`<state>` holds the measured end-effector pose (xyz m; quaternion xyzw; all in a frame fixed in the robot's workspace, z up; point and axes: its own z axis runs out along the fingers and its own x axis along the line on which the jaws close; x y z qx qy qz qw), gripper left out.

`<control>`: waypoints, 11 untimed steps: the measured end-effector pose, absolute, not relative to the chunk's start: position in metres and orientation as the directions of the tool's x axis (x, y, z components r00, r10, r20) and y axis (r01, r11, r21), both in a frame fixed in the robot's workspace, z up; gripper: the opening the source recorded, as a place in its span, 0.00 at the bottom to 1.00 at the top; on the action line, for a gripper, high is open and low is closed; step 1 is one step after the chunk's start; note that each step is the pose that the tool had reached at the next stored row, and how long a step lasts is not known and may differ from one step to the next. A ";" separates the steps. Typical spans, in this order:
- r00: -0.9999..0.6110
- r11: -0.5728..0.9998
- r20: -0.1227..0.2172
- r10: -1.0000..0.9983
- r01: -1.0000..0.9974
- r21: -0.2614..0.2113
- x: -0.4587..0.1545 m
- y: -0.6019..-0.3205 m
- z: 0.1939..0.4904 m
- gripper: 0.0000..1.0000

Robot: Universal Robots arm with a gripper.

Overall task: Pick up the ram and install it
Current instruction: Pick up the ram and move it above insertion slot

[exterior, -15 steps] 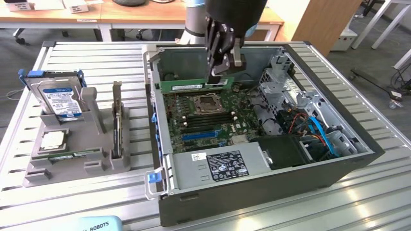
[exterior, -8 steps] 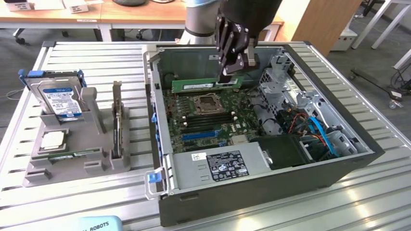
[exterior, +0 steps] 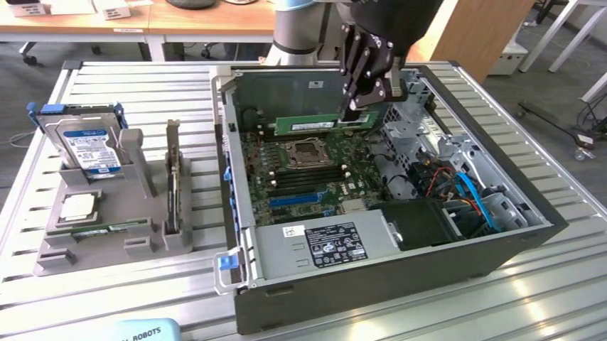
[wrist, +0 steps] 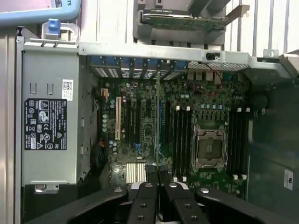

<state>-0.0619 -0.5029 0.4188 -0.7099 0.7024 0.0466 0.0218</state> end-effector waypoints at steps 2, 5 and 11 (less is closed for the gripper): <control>0.010 -0.013 -0.097 -0.995 -0.999 0.034 -0.057 -0.503 0.419 0.12; 0.010 -0.014 -0.098 -0.995 -0.999 0.034 -0.050 -0.503 0.419 0.12; 0.011 -0.015 -0.099 -0.995 -0.999 0.034 -0.045 -0.503 0.419 0.12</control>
